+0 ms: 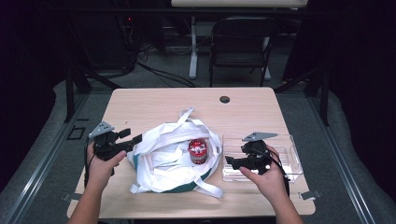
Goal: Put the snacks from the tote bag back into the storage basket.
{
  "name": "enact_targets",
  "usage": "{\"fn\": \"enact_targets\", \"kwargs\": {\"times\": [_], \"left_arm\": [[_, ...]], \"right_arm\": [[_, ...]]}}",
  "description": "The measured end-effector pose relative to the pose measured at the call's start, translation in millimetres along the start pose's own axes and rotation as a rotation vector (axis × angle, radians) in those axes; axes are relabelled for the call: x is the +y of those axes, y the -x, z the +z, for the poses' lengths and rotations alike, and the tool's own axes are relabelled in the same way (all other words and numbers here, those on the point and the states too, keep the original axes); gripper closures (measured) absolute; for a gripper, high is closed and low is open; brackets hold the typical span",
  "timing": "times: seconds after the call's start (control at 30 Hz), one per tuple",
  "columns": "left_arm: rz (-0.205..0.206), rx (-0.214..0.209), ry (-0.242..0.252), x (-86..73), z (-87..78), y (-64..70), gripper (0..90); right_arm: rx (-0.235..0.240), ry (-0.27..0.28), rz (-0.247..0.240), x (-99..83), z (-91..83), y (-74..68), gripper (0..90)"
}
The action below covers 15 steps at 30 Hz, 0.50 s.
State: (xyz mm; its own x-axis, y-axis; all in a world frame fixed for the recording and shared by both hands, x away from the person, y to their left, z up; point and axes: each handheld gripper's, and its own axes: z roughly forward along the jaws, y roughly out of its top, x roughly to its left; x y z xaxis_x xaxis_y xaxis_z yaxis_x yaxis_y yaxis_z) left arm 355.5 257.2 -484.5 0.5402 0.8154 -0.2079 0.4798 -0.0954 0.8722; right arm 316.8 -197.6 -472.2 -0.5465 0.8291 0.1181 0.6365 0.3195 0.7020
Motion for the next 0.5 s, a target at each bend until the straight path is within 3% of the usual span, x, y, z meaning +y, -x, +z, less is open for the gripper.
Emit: {"fn": "enact_targets", "kwargs": {"times": [0.5], "left_arm": [[-0.002,0.001,0.012,0.5,-3.7,-1.0,36.9]], "right_arm": [[-0.010,0.011,-0.007,-0.1,1.2,-0.2,25.1]]}}
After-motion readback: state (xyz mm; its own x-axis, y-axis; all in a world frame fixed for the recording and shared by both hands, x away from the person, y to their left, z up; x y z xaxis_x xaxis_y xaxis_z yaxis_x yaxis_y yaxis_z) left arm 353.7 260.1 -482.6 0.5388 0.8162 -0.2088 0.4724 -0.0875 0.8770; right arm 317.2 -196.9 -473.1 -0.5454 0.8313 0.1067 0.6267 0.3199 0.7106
